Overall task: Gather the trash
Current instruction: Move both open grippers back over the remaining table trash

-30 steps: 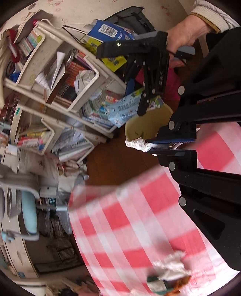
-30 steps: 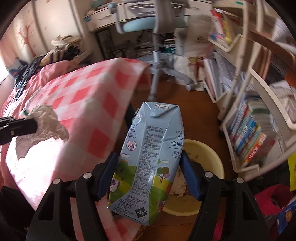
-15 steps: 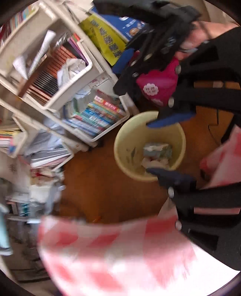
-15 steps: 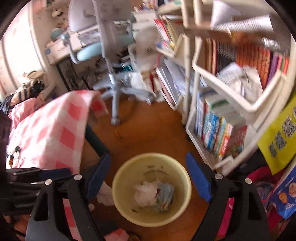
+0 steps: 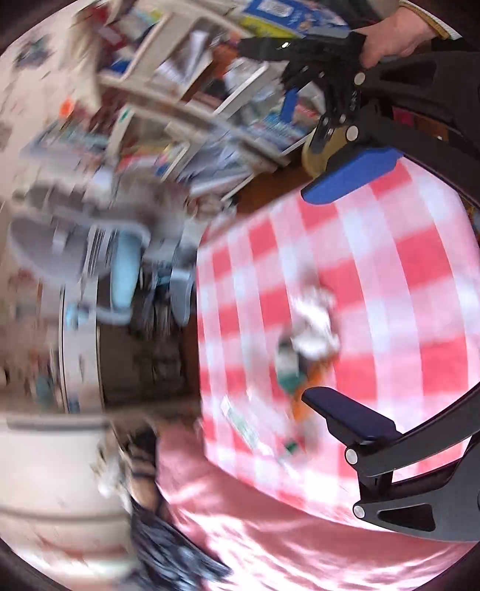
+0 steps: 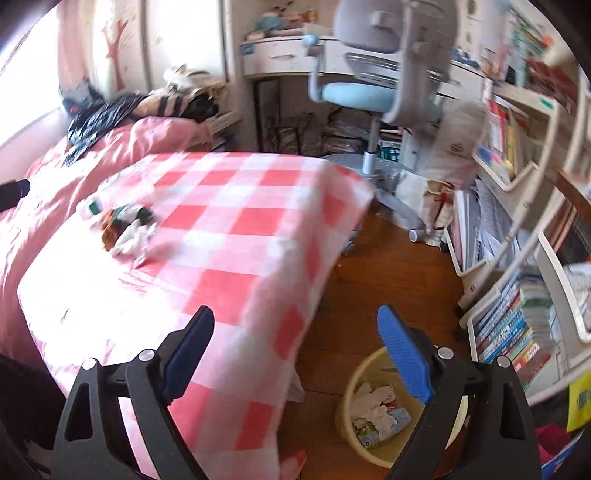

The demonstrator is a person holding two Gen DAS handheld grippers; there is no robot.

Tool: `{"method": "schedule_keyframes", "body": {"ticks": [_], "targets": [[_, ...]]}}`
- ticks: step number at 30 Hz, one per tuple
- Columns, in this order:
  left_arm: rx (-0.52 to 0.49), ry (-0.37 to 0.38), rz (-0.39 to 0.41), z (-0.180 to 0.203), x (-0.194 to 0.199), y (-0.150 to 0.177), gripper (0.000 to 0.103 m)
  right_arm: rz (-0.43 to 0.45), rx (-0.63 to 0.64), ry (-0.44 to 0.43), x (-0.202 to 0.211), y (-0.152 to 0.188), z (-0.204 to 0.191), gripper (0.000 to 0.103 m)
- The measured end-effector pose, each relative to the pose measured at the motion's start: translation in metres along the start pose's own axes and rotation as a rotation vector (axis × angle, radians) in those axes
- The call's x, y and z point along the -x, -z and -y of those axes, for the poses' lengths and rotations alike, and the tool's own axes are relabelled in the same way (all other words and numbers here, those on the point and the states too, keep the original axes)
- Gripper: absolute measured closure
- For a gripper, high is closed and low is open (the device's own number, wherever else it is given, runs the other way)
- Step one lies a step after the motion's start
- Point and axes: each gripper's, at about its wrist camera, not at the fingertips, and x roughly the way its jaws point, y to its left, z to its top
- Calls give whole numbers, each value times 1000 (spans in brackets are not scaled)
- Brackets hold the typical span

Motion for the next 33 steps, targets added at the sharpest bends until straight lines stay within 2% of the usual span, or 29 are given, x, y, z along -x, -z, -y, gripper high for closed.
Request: {"method": "schedule_keyframes", "body": {"ticks": [2, 4, 10, 15, 20, 26, 33], "targets": [[55, -35, -38, -35, -5, 5, 7, -4, 2, 5, 0, -7, -12, 17], [92, -105, -86, -61, -13, 6, 7, 4, -4, 1, -2, -13, -22, 16], [132, -111, -47, -106, 1, 4, 7, -6, 37, -22, -18, -30, -73, 15], [119, -131, -53, -122, 3, 6, 7, -28, 132, -65, -29, -37, -118, 15], [120, -158, -70, -137, 4, 8, 7, -30, 190, -99, -30, -39, -145, 15], [125, -154, -90, -143, 3, 10, 7, -40, 227, -113, -37, -40, -163, 14], [54, -165, -111, -140, -1, 13, 7, -45, 278, -119, -40, -38, -176, 14]]}}
